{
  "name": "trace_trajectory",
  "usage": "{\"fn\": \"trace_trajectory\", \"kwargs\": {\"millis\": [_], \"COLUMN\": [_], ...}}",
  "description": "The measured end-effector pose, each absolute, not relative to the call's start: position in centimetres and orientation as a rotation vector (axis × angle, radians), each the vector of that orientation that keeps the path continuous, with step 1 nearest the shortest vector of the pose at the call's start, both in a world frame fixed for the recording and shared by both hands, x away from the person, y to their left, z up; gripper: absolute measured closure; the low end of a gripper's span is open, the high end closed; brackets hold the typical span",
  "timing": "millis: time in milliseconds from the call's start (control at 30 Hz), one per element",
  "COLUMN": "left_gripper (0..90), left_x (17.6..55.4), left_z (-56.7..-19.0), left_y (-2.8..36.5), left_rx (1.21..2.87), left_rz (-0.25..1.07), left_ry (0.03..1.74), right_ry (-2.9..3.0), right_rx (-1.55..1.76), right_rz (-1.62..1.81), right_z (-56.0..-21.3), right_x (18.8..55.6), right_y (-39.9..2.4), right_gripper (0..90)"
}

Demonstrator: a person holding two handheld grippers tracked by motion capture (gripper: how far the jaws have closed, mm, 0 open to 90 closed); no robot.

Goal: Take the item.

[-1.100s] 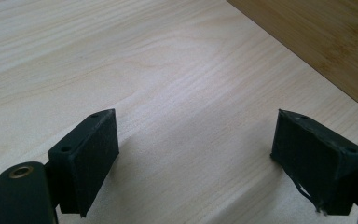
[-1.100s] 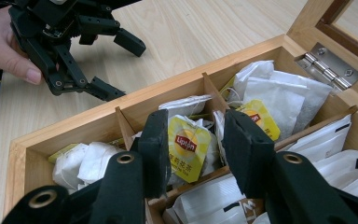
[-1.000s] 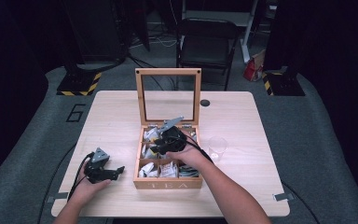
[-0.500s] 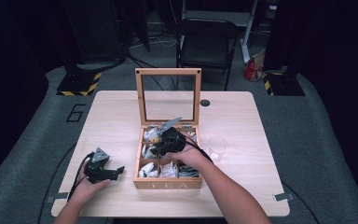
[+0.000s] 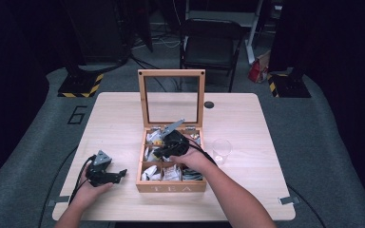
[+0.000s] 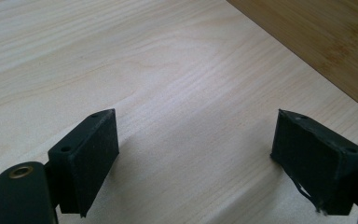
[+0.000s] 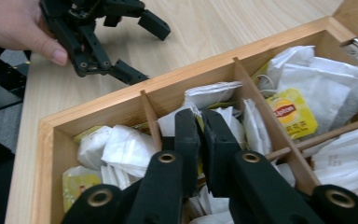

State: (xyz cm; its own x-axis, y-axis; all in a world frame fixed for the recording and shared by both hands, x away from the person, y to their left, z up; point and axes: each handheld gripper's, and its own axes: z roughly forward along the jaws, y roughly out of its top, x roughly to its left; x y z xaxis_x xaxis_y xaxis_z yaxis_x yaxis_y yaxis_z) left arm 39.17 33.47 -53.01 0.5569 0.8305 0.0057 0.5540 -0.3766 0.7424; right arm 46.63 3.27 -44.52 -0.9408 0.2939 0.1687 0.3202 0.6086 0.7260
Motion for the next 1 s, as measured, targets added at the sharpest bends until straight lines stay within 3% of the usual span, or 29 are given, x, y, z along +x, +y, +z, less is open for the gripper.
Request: {"fn": "trace_trajectory", "kwargs": {"millis": [1000], "left_gripper": [14.1], "left_x": [39.2], "left_z": [-53.0], "left_y": [33.4], "left_rx": [2.077], "left_rz": [0.496], "left_ry": [1.112], "right_ry": [-2.803], "right_rx": [-0.510], "right_rz": [-1.410], "right_z": [-40.4], "right_x": [46.3], "right_y": [2.2], "right_gripper": [88.5]}}
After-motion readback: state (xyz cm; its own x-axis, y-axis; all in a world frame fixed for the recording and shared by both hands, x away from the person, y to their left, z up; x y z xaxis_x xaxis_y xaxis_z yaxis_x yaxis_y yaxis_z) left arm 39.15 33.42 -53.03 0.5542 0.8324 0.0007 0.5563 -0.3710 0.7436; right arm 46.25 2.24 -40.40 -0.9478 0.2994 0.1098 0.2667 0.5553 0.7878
